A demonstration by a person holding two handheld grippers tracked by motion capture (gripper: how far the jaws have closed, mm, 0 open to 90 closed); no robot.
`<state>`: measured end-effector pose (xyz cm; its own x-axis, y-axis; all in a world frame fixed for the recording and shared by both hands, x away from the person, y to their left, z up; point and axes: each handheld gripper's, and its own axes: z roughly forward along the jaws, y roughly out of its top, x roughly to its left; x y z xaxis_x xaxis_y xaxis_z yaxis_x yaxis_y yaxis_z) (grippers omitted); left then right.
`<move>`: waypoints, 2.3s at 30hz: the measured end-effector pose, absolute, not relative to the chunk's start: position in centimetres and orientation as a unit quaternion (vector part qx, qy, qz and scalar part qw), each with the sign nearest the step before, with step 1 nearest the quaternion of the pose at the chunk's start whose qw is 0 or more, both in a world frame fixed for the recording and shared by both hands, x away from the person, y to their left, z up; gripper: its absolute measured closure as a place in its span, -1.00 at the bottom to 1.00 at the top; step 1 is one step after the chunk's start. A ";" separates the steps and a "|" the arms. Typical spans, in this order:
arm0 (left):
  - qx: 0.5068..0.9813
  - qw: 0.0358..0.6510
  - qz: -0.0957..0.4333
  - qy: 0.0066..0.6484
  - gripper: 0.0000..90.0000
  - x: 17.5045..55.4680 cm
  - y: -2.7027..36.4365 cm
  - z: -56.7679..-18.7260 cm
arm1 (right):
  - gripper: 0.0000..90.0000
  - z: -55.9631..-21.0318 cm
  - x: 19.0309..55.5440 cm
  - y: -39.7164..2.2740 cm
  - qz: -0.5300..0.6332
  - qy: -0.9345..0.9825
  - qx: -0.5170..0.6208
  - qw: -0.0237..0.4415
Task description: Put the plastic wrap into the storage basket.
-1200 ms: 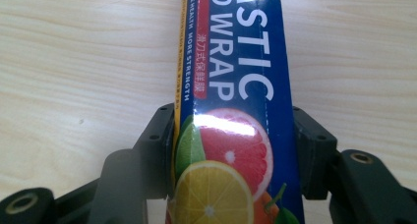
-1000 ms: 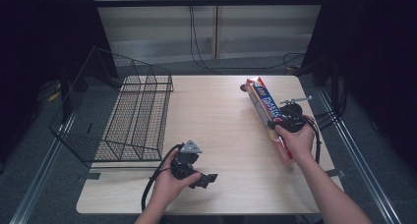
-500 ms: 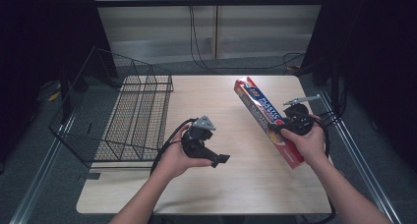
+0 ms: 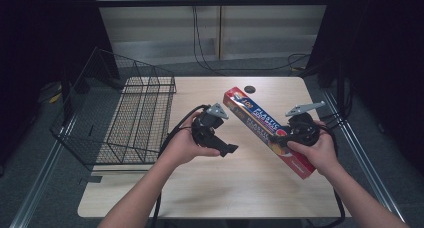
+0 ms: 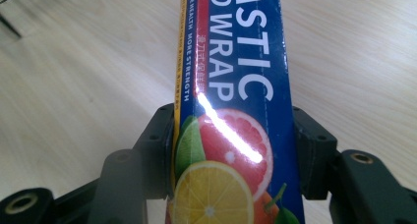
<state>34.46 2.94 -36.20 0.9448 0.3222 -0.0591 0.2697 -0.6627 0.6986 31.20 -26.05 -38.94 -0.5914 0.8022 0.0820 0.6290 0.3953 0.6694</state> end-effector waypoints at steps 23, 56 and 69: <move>0.947 0.308 0.075 0.049 -0.91 38.3 -0.1 -34.9 | 0.00 -38.8 30.6 -22.4 0.329 0.882 0.321 0.104; 0.986 0.163 0.008 0.022 -0.05 37.0 -2.8 -35.8 | -0.74 -36.2 32.9 -22.5 0.364 0.900 0.229 0.076; 0.970 0.166 0.011 0.175 -0.04 39.5 1.7 -33.6 | -0.96 -35.7 32.4 -26.2 0.372 0.867 0.304 0.130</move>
